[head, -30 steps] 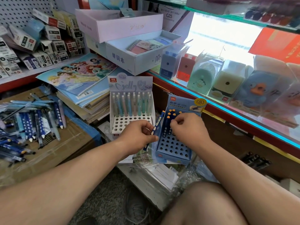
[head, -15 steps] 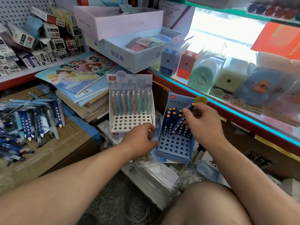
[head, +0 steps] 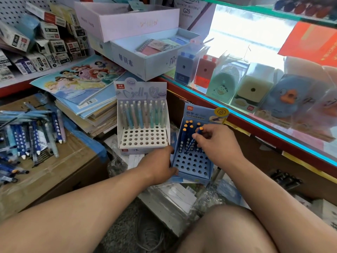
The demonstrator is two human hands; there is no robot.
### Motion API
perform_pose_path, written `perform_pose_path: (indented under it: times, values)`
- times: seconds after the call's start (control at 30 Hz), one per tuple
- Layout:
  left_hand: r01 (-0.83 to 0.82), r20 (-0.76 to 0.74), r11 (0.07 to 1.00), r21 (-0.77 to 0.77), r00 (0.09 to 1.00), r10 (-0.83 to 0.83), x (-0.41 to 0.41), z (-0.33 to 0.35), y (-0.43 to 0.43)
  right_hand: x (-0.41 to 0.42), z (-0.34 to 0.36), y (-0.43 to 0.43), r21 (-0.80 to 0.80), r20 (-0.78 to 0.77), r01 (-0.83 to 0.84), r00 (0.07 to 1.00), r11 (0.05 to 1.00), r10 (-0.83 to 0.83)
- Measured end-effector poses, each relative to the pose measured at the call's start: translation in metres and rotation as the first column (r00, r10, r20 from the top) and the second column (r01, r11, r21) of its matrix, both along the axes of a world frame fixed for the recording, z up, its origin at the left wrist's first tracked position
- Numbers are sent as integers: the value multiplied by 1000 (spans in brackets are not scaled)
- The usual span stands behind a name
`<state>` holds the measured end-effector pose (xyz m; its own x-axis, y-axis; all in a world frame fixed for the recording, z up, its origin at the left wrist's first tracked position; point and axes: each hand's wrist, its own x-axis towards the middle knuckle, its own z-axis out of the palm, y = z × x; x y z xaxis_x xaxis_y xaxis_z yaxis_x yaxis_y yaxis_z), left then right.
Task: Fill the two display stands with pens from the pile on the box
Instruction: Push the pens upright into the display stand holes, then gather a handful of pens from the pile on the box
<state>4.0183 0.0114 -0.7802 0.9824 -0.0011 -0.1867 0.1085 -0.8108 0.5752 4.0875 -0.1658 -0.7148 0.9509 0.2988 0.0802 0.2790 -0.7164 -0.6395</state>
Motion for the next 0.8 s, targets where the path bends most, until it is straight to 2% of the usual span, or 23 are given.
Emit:
perform_pose_path:
  times: [0.2,0.33,0.6,0.8]
  values:
    - [5,9,1000,0,1000,-5,2,-1,-1,3,-2,14,-115,50,17,999,993,-11]
    - [5,12,1000,7,1000,-5,2,-3,1,4,-8,17,-257,52,-6,998,966,19]
    - [7,-7,999,31,1000,-7,3,-5,1,9,-11,23,-356,58,-2,998,934,24]
    - [16,-30,998,54,999,-15,1,-2,1,1,-12,16,-380,-104,-53,994,924,15]
